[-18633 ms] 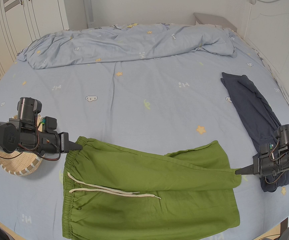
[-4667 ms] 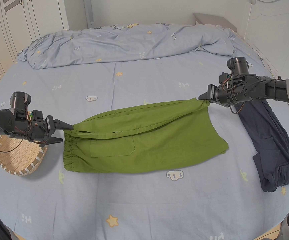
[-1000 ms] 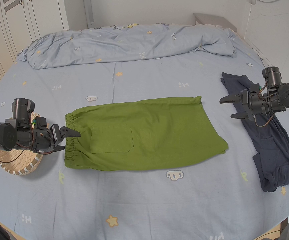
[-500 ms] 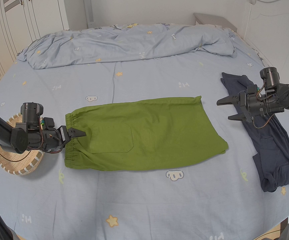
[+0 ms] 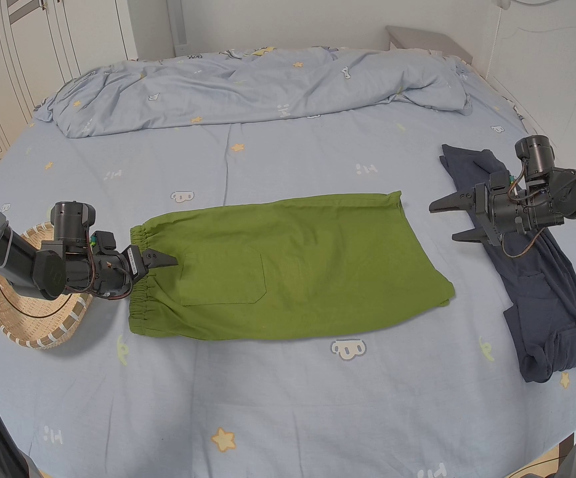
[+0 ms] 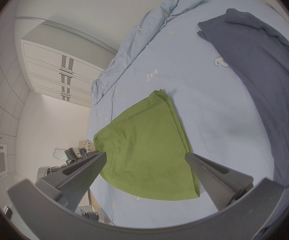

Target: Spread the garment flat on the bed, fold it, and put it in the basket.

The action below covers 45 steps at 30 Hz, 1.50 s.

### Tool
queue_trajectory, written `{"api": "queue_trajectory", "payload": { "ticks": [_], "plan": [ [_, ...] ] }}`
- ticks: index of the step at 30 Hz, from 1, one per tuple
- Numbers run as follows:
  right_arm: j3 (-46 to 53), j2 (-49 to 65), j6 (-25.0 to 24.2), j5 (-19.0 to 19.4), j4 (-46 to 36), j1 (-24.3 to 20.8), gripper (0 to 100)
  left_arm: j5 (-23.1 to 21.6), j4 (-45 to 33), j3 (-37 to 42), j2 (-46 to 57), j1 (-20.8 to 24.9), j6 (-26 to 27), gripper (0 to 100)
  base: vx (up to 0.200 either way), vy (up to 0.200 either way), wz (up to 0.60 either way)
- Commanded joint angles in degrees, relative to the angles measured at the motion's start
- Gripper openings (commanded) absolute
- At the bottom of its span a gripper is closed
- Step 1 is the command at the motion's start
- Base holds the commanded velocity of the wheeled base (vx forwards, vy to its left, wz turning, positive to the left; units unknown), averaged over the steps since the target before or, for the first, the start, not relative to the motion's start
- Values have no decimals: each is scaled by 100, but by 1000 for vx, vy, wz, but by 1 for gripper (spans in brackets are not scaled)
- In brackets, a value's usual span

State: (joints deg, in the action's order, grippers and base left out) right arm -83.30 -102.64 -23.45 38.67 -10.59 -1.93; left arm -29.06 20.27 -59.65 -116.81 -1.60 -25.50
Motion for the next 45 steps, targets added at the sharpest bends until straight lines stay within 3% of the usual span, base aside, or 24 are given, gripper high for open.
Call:
{"api": "queue_trajectory", "payload": {
  "ticks": [1,10,17,40,41,45],
  "plan": [
    [7,-36,-1,0,-4,-1,100,6,3,-47,-79,1,-60,0,0,0,0],
    [332,-63,201,-44,-4,26,100,6,3,-47,-26,19,-95,0,0,0,0],
    [525,-405,737,-606,-154,-106,100,6,-6,-29,88,28,-104,0,0,0,0],
    [587,-801,1018,-615,-435,-317,100,6,-6,-20,88,37,-104,0,0,0,0],
    [578,-819,1018,-615,-435,-300,0,6,-6,-20,88,37,-104,0,0,0,0],
    [569,-819,1018,-624,-426,-256,0,6,-6,-20,88,37,-113,0,0,0,0]
  ]
}}
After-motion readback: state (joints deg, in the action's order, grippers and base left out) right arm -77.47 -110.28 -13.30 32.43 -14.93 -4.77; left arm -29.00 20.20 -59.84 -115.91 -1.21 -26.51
